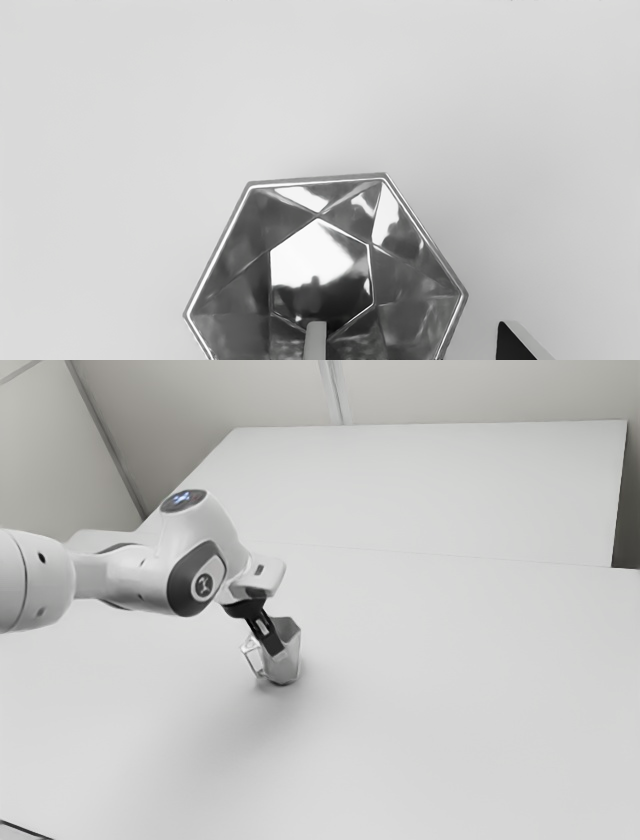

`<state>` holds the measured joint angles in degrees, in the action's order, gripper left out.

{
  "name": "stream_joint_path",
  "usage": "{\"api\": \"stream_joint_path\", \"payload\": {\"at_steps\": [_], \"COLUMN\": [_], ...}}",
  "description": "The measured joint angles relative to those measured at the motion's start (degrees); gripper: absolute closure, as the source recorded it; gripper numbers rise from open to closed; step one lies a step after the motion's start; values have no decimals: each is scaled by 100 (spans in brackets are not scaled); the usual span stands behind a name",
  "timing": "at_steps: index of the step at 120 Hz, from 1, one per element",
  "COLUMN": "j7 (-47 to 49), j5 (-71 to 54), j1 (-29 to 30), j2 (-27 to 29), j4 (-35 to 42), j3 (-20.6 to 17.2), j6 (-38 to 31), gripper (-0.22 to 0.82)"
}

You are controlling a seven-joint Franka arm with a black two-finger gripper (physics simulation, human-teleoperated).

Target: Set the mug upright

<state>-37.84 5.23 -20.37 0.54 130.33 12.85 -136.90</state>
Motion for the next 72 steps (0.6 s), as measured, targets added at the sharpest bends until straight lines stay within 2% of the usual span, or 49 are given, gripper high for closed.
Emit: {"api": "stream_joint_path", "payload": {"at_steps": [15,36,48,72], "j7": [26,67,365,1160], "j5": [-11,-105,-132,-156], "j1": [149,843,804,786], "j2": [183,462,589,837], "j4": [-29,-343,-633,-1744], "j3": [-41,-70,-59,-144], "j6": [119,552,964,2076], "gripper": [19,9,6,2]}}
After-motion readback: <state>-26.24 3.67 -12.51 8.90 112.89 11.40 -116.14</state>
